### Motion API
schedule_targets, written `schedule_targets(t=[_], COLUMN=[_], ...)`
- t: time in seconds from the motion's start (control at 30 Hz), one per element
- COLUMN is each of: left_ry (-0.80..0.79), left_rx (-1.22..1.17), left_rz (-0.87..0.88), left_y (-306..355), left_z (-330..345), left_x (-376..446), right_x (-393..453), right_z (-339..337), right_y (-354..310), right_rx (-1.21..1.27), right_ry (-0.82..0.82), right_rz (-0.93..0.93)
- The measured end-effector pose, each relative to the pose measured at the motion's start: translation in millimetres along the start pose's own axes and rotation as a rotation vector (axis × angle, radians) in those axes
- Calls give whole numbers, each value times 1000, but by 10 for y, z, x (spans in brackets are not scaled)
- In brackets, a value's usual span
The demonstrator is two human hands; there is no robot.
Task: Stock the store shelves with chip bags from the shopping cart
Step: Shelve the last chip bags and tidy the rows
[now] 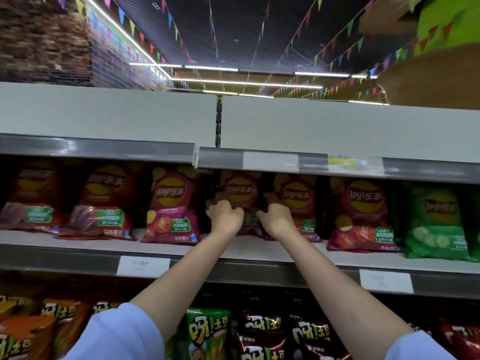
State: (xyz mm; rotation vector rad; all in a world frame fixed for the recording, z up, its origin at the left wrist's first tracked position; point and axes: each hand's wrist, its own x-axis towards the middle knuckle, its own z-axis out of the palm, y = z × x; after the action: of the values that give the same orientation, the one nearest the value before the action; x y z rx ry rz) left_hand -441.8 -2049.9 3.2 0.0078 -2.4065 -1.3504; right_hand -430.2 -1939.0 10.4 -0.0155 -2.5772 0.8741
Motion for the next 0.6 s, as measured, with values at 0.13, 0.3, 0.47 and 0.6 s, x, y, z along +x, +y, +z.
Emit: schedule_targets(t=[0.13,0.3,0.47,0.6], left_ry=[-109,-181,-64,170], left_rx=[-110,-222,-198,-181], left_rz=[-100,-112,-10,170], left_y=[-134,-181,-238,-245], left_z=[-16,26,-45,-381], left_x=[97,104,10,-149], right_x=[-4,-32,-96,-158], right_z=[152,155,215,369], right_y=[-79,-89,-157,-324], right_rx=[-80,-97,-13,162], right_ry=[-53,-121,-35,-47], right_rz=[14,20,-31,-138])
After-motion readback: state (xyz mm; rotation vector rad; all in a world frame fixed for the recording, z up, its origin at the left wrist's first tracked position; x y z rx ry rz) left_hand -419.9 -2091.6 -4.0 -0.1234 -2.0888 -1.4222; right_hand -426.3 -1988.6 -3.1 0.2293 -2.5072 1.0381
